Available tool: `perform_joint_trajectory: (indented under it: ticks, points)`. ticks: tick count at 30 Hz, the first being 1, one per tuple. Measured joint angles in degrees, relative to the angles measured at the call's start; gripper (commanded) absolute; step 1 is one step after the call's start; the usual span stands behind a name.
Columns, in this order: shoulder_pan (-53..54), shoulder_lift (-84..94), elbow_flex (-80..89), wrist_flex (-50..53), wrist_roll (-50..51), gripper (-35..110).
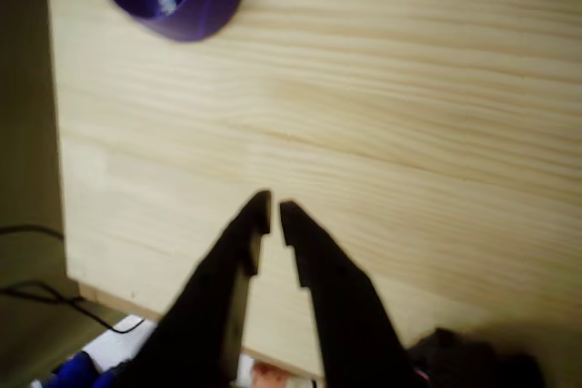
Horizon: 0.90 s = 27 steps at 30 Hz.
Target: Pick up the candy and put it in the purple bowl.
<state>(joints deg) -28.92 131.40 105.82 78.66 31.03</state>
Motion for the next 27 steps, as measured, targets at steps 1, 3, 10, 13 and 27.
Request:
perform_joint_trajectory:
  ticks: [1, 3, 10, 13, 27]
  points:
    - [1.67, -2.37, -0.62, 1.05, -1.05, 0]
    - [3.69, -9.05, -3.08, 2.55, -3.16, 0]
    - [7.82, -13.36, -1.93, -2.46, -5.62, 0]
    - [11.60, -6.15, 4.83, -3.52, -6.15, 0]
    - [29.88, 20.39, 35.95, -10.72, -10.55, 0]
